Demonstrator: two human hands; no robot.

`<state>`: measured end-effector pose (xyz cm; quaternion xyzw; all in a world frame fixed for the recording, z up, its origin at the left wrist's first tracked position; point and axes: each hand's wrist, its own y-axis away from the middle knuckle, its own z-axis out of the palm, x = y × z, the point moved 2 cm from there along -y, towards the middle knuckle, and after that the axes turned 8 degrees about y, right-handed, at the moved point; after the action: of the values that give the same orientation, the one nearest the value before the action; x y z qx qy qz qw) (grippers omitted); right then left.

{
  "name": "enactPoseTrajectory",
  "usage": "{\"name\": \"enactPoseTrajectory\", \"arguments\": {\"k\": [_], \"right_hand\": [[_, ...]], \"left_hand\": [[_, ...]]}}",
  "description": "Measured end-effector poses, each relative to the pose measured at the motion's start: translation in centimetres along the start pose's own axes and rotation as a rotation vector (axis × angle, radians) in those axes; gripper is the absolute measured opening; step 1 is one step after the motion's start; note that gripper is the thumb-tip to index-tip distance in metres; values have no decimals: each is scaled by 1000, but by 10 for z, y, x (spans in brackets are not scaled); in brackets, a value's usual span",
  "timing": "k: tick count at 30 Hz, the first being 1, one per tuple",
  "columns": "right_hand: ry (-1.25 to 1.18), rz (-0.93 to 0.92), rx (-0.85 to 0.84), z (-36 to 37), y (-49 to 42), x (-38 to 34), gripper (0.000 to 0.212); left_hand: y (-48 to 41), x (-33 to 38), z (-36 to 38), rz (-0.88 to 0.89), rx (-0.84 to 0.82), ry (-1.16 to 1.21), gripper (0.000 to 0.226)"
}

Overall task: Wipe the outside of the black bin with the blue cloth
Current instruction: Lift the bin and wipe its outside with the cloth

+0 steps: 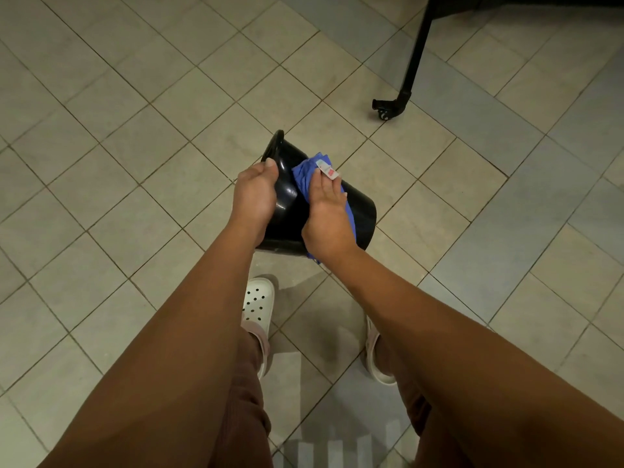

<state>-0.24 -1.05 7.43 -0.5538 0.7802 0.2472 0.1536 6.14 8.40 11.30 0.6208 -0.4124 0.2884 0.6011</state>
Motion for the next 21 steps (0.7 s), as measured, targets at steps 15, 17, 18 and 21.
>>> {"name": "enactPoseTrajectory", "arguments": {"k": [15,17,18,21], "right_hand": [[8,16,-90,-11,-9,1,83],[48,67,-93,-7,-3,2,84],[80,60,-87,-5,0,0,84],[129,-50,-61,-3,4,-7,84]], "left_hand": [[1,1,2,22,-3,-39,30],[2,2,2,29,15,-47,31],[1,2,2,24,16,-45,31],[-1,0,1,-5,-2,-20,32]]}}
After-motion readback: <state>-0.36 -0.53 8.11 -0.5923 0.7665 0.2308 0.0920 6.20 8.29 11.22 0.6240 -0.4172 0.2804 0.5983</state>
